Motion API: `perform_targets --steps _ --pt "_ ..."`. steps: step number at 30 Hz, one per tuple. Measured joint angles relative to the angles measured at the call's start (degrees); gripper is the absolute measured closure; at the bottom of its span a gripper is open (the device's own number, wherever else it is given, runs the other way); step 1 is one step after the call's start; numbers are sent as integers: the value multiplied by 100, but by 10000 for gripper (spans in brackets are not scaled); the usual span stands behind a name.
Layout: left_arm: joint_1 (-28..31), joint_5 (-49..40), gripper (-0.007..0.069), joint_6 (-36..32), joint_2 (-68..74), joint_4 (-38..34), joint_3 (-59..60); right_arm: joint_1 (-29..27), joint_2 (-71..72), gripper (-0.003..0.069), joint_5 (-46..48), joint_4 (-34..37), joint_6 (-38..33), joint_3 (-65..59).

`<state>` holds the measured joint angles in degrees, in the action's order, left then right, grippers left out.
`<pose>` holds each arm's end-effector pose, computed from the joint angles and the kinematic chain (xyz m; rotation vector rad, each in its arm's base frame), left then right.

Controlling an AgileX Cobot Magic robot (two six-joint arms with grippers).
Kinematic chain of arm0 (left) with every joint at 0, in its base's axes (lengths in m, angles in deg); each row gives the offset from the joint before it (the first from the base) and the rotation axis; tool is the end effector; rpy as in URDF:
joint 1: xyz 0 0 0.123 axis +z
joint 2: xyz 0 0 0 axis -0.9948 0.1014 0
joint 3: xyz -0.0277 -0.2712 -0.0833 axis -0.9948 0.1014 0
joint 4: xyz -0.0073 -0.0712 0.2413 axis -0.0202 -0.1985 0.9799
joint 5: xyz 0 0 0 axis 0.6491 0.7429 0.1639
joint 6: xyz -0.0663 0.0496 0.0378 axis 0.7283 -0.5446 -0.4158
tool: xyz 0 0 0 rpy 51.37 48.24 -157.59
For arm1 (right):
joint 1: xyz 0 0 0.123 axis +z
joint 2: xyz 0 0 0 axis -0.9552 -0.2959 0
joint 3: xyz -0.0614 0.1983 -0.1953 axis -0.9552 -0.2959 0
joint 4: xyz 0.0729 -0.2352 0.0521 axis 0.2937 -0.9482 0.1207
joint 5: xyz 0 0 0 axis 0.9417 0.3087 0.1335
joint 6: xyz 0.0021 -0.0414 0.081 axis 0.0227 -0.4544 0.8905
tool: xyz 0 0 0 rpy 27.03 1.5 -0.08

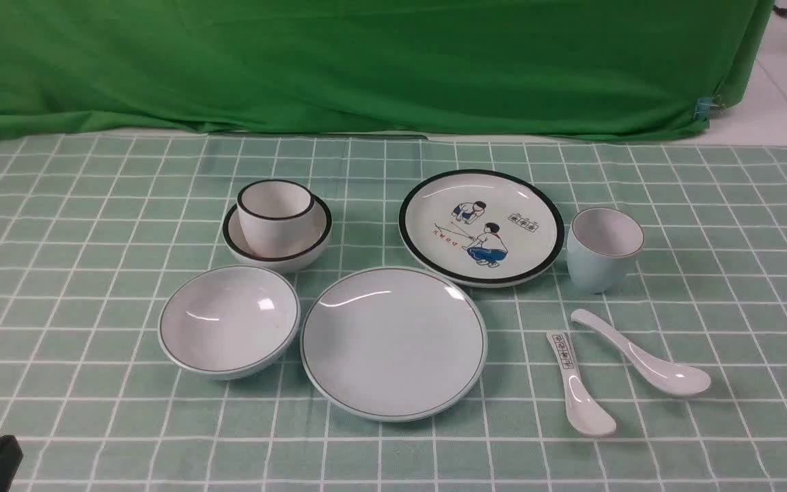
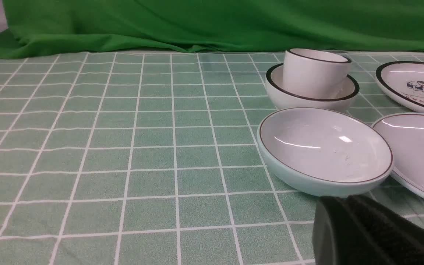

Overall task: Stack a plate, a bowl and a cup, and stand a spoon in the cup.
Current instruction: Use the left arm to grab a blue rice bowl

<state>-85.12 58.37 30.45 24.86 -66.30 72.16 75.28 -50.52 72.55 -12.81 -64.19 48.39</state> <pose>0.0557 -0.0049 0.1899 0.1075 1.7174 0.0019 0.0547 0.0003 0.1850 -0.0124 1.7578 0.0176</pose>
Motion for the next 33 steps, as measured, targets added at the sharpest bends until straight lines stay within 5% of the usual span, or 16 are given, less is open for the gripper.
perform_targets --steps 26,33 --pt "0 52 608 0 0 -6 0 0 0 417 0 0 0 0" --pt "0 1391 607 767 0 -2430 0 0 0 417 0 0 0 0"
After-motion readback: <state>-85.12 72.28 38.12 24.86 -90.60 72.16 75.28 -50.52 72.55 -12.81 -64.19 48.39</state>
